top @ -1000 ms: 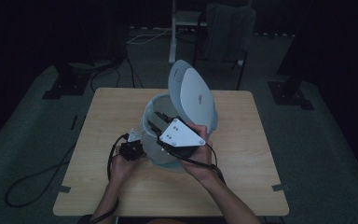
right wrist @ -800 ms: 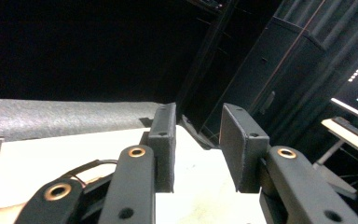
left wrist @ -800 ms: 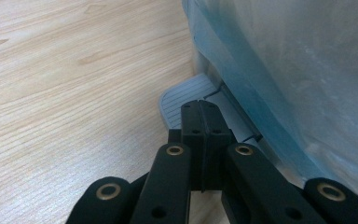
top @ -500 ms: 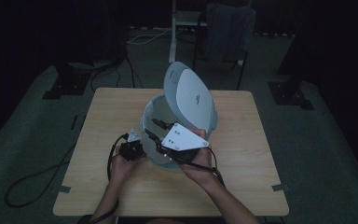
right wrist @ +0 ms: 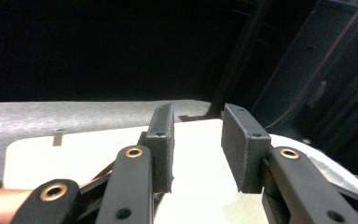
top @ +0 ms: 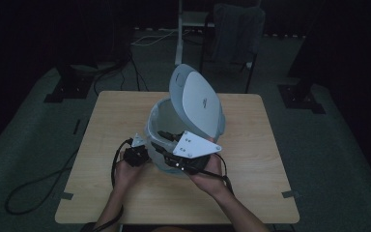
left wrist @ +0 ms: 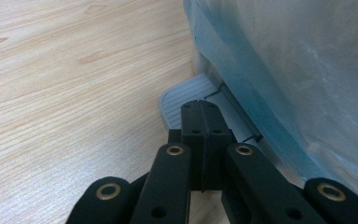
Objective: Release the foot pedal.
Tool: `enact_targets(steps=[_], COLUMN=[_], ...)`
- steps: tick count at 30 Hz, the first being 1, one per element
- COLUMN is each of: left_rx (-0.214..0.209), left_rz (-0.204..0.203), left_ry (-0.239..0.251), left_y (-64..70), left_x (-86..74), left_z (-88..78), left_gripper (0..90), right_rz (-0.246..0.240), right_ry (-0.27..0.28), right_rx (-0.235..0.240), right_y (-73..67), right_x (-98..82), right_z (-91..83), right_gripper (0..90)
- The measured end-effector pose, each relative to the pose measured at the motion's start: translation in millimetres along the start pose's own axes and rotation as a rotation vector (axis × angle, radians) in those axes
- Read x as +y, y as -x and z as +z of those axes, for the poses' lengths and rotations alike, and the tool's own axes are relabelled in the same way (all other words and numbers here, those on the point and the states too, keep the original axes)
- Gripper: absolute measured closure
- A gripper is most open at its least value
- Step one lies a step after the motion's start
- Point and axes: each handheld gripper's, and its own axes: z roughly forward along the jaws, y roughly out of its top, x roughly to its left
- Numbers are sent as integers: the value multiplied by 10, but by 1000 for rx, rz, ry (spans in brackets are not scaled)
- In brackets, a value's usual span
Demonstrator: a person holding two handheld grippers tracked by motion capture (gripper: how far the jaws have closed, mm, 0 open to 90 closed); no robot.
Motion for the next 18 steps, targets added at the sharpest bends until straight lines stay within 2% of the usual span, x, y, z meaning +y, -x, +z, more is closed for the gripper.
enact_targets(steps=[7,11,15,18], left_rx=[0,-14,-17,-15], left_rz=[-4,-20,-24,-25], left_ry=[0,13,18,18], left_y=[1,-18,-28,-24], left_x=[0,-9,-5,2], left_z=[-1,-7,-17,-25], left_gripper=[900,900,893,892], right_rz=[32,58,56,75], right_ry=[-11,-26,-59,-75], right_rx=[65,108,84,105], right_y=[7,23,41,81], right_x=[-99,-206,-302,-369], right_z=[-122,-213,-301,-398], right_gripper=[626,618,618,626])
